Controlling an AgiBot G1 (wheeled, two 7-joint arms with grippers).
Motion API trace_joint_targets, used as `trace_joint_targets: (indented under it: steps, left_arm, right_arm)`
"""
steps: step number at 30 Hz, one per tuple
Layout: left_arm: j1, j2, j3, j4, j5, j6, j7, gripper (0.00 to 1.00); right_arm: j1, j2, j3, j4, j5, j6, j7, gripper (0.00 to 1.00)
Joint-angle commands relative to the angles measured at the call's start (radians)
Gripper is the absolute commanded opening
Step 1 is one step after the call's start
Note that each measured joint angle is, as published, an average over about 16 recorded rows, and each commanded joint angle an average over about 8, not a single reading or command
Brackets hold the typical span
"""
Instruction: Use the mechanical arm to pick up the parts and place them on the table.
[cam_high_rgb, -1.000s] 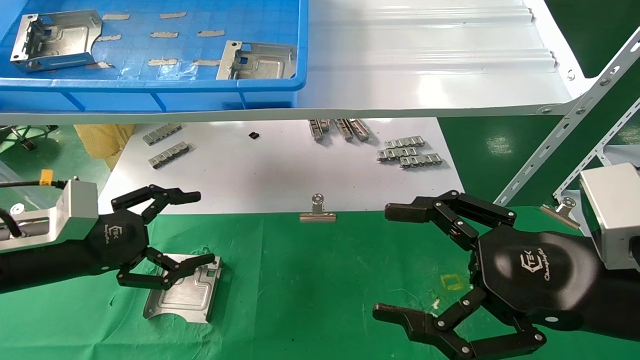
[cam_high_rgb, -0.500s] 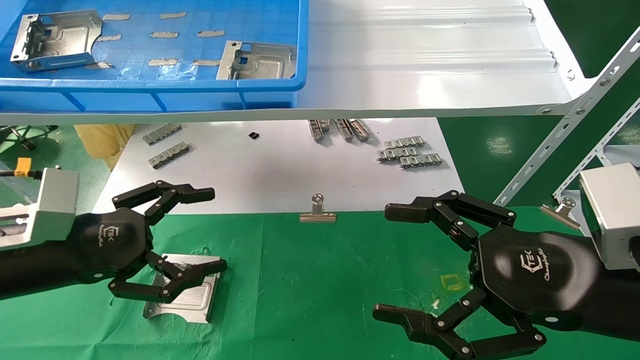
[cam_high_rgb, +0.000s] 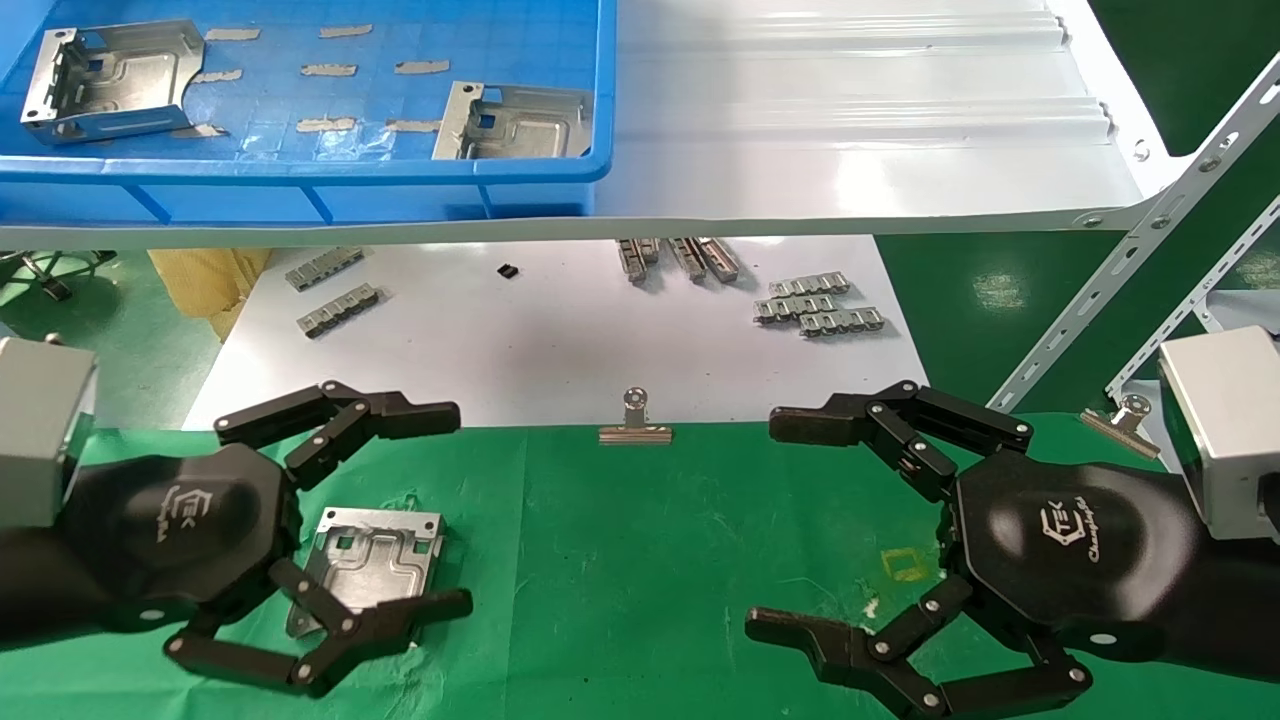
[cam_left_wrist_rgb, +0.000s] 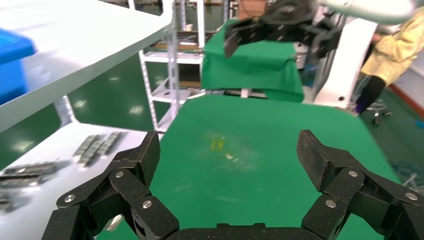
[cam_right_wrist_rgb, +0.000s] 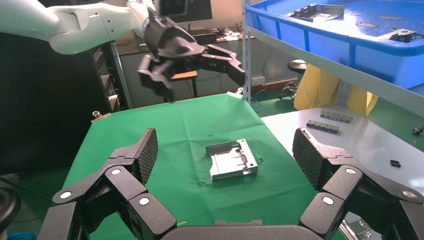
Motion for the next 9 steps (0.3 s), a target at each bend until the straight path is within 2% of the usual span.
trace_joint_targets:
  steps: [1, 9]
  left_arm:
    - [0.018, -0.008, -0.019, -0.045, -0.008, -0.004, -0.035, 1.0]
    - [0.06, -0.026, -0.063, -0.148, -0.027, -0.01, -0.109, 1.0]
  right_arm:
    - [0.0, 0.0, 0.0, 0.0, 0.0, 0.0, 0.0, 1.0]
    - [0.0, 0.0, 0.0, 0.0, 0.0, 0.0, 0.0, 1.0]
